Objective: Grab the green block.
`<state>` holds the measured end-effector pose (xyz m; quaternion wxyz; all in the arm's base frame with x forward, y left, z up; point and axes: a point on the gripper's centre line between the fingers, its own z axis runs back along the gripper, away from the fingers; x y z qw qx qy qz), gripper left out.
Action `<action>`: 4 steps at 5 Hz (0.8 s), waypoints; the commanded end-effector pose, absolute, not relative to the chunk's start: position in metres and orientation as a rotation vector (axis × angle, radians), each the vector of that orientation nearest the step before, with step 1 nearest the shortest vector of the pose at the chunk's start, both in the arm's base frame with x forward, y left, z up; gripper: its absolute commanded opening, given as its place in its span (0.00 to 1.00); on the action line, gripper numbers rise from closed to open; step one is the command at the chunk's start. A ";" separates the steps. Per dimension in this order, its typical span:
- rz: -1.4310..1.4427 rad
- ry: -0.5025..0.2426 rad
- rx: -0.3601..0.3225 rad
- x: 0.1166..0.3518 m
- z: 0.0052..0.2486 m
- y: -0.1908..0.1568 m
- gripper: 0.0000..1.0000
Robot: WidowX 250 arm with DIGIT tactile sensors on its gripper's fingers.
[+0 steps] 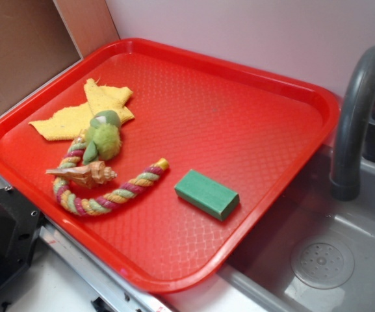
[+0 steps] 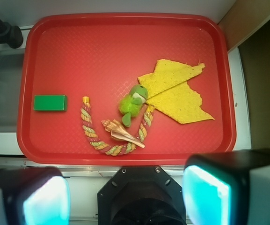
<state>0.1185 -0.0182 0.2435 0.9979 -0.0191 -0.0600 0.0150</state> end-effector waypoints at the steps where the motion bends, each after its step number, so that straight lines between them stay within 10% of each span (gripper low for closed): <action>1: 0.030 -0.120 -0.038 0.119 0.244 -0.018 1.00; 4: -0.691 -0.270 -0.089 0.180 0.193 -0.061 1.00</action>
